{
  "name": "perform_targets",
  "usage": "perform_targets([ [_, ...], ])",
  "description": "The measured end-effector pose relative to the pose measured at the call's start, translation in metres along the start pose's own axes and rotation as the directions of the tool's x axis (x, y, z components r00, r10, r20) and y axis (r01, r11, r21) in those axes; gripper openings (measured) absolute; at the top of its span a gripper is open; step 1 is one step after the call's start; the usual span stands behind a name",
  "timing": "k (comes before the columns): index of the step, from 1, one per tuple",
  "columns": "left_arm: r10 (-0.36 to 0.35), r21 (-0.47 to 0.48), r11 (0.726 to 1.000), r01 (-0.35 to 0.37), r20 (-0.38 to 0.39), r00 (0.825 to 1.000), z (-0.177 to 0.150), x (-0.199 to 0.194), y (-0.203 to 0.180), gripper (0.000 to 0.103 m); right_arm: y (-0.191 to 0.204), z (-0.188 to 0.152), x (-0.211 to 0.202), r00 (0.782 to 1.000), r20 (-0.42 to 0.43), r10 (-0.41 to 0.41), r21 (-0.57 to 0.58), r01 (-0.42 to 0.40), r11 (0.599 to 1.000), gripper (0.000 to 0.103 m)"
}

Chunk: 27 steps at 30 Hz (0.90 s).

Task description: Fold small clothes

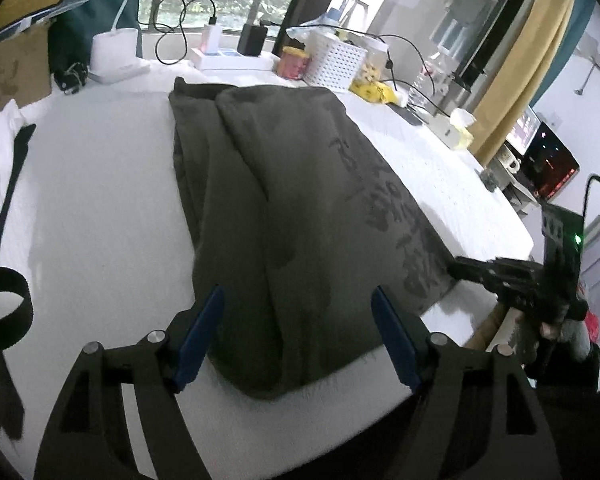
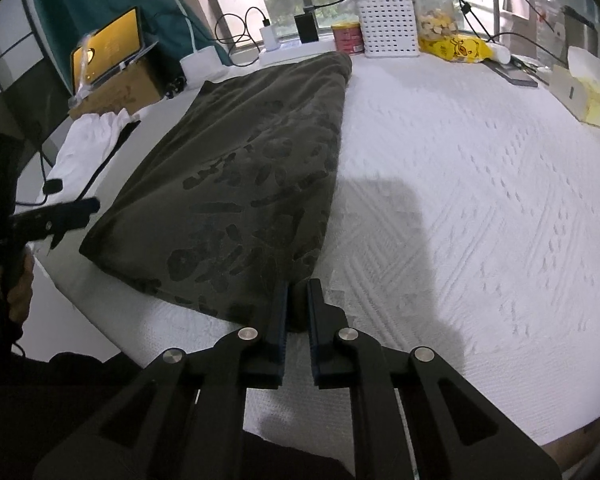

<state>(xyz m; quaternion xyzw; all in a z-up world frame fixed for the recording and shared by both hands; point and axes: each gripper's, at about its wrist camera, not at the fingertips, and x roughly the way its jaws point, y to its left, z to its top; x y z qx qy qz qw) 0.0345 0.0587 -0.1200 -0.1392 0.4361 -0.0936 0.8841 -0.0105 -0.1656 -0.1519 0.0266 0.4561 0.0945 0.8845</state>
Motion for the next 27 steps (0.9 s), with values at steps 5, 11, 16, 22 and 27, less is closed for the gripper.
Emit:
perform_targets([
  [5,0.020,-0.011,1.000,-0.020,-0.003,1.000,0.013,0.008,0.001,0.076,-0.010,0.010,-0.002,1.000,0.022,-0.007,0.018,0.007,1.000,0.042],
  [11,0.052,-0.017,0.999,-0.052,-0.008,0.999,0.025,0.018,0.003,0.076,-0.019,0.026,0.004,1.000,0.023,-0.004,0.020,0.004,1.000,0.042],
  [16,0.075,-0.022,0.997,-0.075,-0.002,0.997,0.038,0.023,0.008,0.076,-0.025,0.042,0.010,1.000,0.022,-0.002,0.015,0.001,1.000,0.042],
  [22,0.090,-0.015,0.996,-0.090,0.009,0.996,0.056,0.030,0.014,0.076,-0.032,0.062,0.018,1.000,0.023,0.001,0.016,-0.002,1.000,0.042],
  [27,0.088,0.024,0.996,-0.089,0.034,0.996,0.074,0.040,0.017,0.076,-0.036,0.078,0.029,1.000,0.017,0.006,0.018,-0.006,1.000,0.042],
])
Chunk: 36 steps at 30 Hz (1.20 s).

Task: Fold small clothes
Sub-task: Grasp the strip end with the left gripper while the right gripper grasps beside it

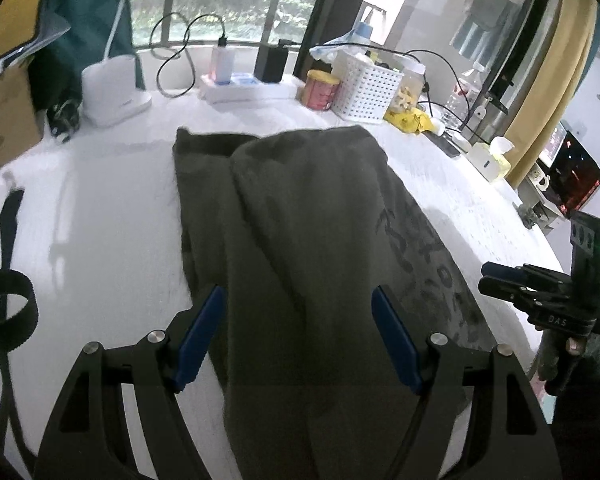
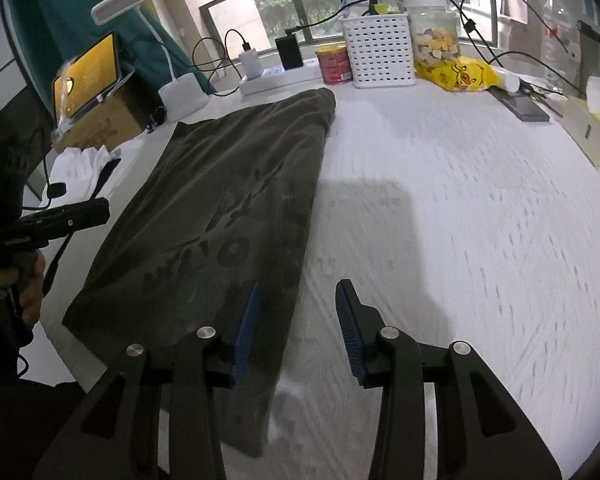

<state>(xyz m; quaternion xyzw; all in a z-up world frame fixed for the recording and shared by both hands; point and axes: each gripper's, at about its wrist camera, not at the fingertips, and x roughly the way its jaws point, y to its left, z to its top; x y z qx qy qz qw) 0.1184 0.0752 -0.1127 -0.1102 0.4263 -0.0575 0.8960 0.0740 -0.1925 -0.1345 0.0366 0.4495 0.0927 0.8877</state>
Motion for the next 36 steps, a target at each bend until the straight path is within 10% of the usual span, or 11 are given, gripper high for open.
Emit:
perform_targets([
  [19,0.019,0.094,0.995,-0.017,-0.022,1.000,0.059,0.077,0.025,0.048,-0.015,0.038,0.039,0.999,-0.035,-0.005,0.020,0.005,1.000,0.042],
  [24,0.015,0.102,0.995,-0.013,-0.021,1.000,0.065,0.083,0.033,0.006,-0.022,0.053,0.048,0.999,-0.032,-0.018,0.026,0.019,0.999,0.042],
  [36,0.022,0.074,0.997,-0.024,0.035,0.999,0.067,0.062,0.050,0.002,-0.030,0.116,0.091,1.000,-0.005,0.027,0.055,-0.026,0.998,0.042],
])
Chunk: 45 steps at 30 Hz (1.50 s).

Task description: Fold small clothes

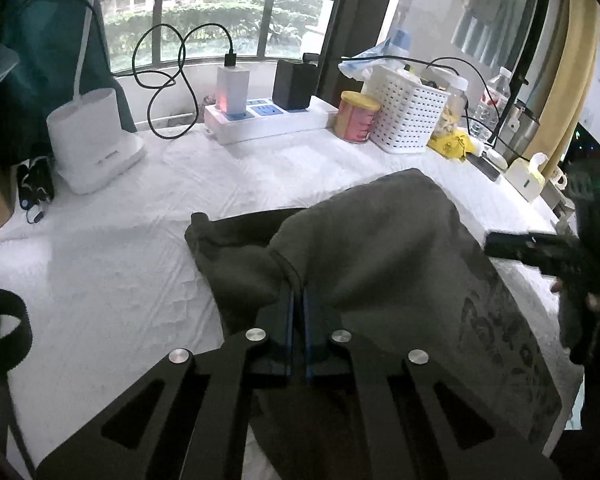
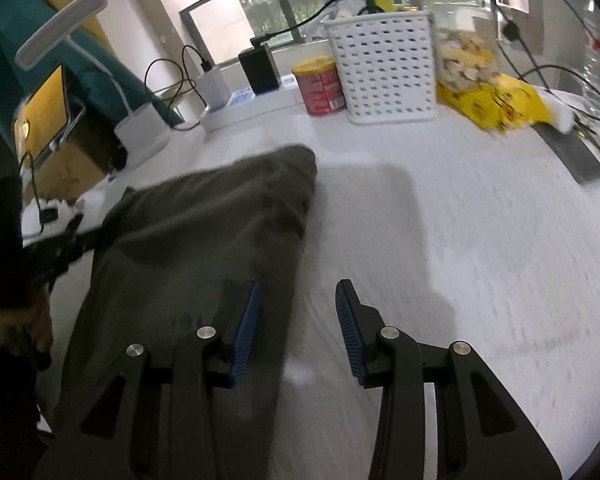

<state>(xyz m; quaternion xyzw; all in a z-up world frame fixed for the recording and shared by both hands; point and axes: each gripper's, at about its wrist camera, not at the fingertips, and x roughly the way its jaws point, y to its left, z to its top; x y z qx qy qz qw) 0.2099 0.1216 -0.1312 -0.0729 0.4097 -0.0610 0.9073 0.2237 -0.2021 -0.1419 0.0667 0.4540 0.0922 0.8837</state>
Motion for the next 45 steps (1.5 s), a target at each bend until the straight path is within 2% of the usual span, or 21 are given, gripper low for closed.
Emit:
perform_targets([
  [8,0.000,-0.007,1.000,0.000,0.018,1.000,0.003,-0.003,0.000,0.002,-0.009,0.042,0.050,0.993,-0.025,0.117,0.094,-0.115,0.989,0.042],
  [14,-0.003,-0.025,1.000,0.003,0.016,1.000,0.003,-0.007,0.007,0.002,-0.001,0.062,0.066,0.983,-0.032,0.182,0.067,-0.180,0.981,0.042],
  [22,-0.009,-0.058,0.998,0.007,-0.029,1.000,-0.007,0.012,0.017,0.002,0.000,0.076,0.078,0.994,-0.006,0.114,-0.003,-0.114,0.994,0.042],
  [23,-0.012,-0.063,0.998,0.010,-0.031,0.999,-0.007,0.013,0.018,0.002,0.002,0.074,0.080,0.994,-0.007,0.108,-0.019,-0.108,0.994,0.035],
  [24,-0.013,-0.065,0.998,0.011,-0.032,0.999,-0.008,0.013,0.018,0.002,0.003,0.072,0.079,0.995,0.002,0.104,-0.033,-0.103,0.994,0.023],
  [27,-0.015,-0.072,0.997,0.013,-0.029,0.999,-0.006,0.013,0.020,0.004,0.007,0.073,0.078,0.994,0.017,0.104,-0.055,-0.103,0.993,0.020],
  [33,-0.001,-0.066,0.998,-0.001,-0.019,1.000,0.009,0.019,0.018,0.006,0.018,0.074,0.070,0.997,0.054,0.061,-0.105,-0.055,0.993,0.018],
  [37,-0.005,-0.069,0.998,0.002,-0.046,0.999,0.014,0.036,0.021,0.009,0.018,0.072,0.063,0.996,0.087,0.025,-0.123,-0.014,0.992,0.018],
  [41,0.023,-0.029,0.999,-0.023,-0.020,1.000,0.011,0.036,0.019,0.007,0.011,0.066,0.069,0.997,0.081,-0.002,-0.118,0.011,0.993,0.018],
  [45,0.036,-0.059,0.998,-0.037,-0.017,0.999,0.011,0.036,0.024,0.007,0.007,0.065,0.072,0.997,0.074,-0.013,-0.105,0.021,0.994,0.018],
])
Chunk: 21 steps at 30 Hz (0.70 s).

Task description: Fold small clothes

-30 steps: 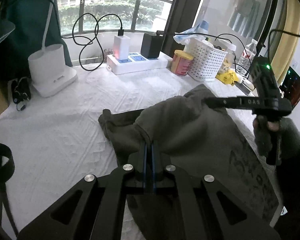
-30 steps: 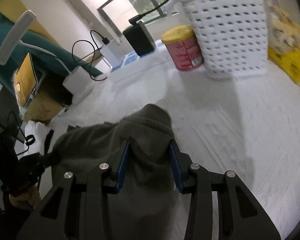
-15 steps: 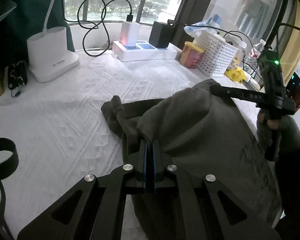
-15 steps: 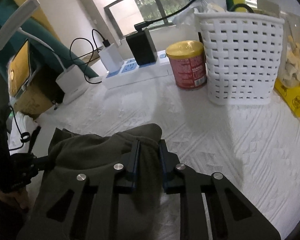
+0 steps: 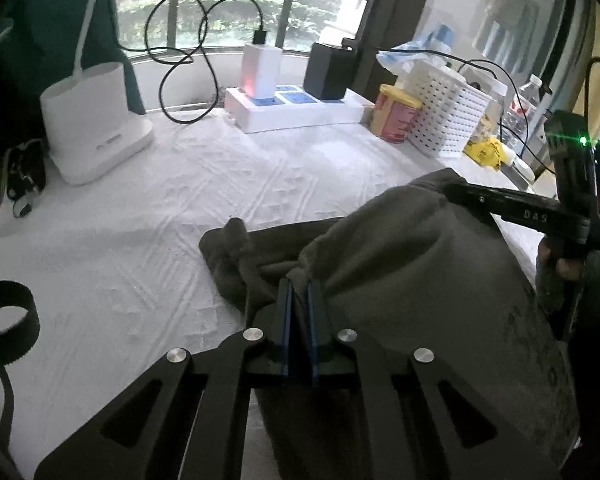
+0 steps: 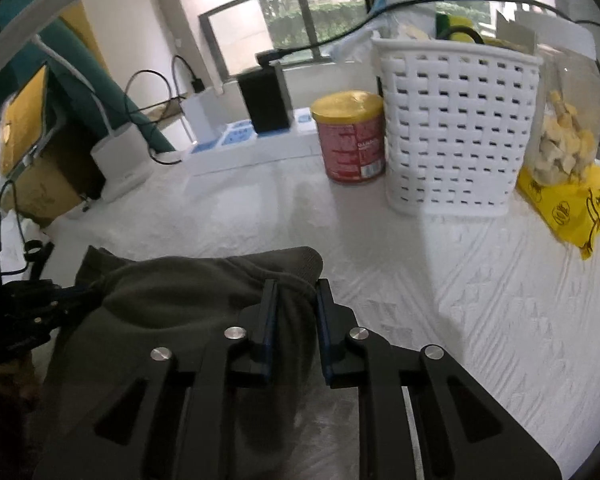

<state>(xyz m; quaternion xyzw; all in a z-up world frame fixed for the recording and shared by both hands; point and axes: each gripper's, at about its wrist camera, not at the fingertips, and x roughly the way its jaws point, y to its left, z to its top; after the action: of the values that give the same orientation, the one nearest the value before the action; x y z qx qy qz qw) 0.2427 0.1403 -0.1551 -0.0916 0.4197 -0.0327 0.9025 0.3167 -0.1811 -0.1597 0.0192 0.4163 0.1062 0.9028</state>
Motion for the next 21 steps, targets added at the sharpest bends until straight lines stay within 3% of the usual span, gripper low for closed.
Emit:
perform_targets([
  [4,0.040,0.017,0.999,-0.040,-0.005,0.999,0.002,-0.001,-0.004,0.007,-0.002,0.000,0.002,1.000,-0.011,-0.009,0.003,0.009,1.000,0.021],
  [8,0.078,-0.001,0.997,-0.078,-0.015,0.997,0.003,-0.005,-0.006,0.011,-0.004,0.002,-0.001,0.997,0.006,-0.081,0.019,0.081,0.997,0.047],
  [15,0.114,-0.035,0.993,-0.114,0.019,0.993,-0.002,-0.038,-0.001,0.013,0.001,-0.007,-0.023,0.996,0.024,-0.085,0.010,0.085,0.996,0.048],
  [18,0.056,-0.087,0.995,-0.055,0.016,0.998,-0.008,-0.049,0.001,0.013,0.006,-0.013,-0.032,0.997,0.024,-0.070,0.016,0.070,0.997,0.048],
  [21,0.039,-0.078,0.996,-0.038,0.010,0.999,-0.016,-0.058,-0.009,0.013,0.011,-0.022,-0.042,0.997,0.029,-0.068,0.018,0.068,0.998,0.048],
])
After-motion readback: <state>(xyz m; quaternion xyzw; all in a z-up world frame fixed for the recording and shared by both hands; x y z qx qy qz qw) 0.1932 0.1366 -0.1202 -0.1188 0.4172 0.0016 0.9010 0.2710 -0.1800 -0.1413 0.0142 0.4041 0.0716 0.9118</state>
